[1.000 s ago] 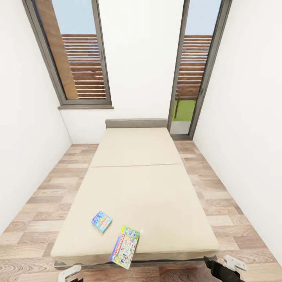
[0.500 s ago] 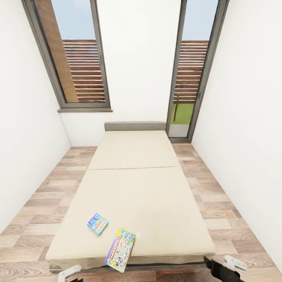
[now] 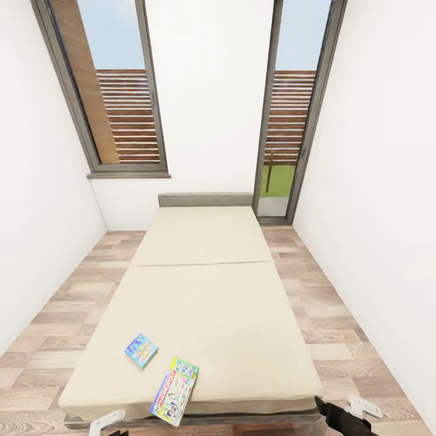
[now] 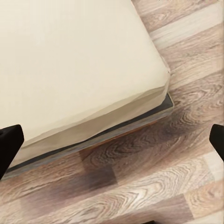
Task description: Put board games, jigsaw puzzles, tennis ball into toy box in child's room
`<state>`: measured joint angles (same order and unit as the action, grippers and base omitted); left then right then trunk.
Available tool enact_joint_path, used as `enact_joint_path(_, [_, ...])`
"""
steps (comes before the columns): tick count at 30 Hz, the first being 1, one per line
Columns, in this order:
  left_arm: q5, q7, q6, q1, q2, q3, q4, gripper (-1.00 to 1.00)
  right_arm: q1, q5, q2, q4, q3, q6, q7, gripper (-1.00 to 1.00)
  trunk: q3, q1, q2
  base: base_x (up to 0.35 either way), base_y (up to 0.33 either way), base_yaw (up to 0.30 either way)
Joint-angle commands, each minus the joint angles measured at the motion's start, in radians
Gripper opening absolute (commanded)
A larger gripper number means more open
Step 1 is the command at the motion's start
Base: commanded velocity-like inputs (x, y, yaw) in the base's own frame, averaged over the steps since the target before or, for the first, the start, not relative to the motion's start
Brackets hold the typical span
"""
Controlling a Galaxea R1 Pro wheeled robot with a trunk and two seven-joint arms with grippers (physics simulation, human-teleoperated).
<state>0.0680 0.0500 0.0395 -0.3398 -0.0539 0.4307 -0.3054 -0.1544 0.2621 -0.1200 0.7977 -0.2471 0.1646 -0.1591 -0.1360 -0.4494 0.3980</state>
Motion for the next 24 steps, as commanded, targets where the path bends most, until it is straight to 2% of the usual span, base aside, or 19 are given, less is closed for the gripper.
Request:
enact_joint_path(1, [0.007, 0.005, 0.004, -0.001, 0.001, 0.008, -0.001, 1.0, -0.001, 0.008, 0.0, 0.001, -0.003, 0.007, -0.005, 1.0, 0.0, -0.001, 0.002, 0.0, -0.075, 0.0])
enact_joint_path(16, [0.007, 0.005, 0.004, -0.001, 0.001, 0.008, -0.001, 1.0, -0.001, 0.007, 0.0, 0.001, -0.003, 0.007, -0.005, 1.0, 0.01, -0.001, 0.002, 0.0, -0.151, 0.0])
enact_joint_path(24, [0.007, 0.005, 0.005, -0.001, 0.001, 0.009, -0.001, 1.0, -0.001, 0.007, 0.0, 0.001, -0.003, 0.007, -0.003, 1.0, 0.01, -0.001, 0.002, 0.0, -0.035, 0.0])
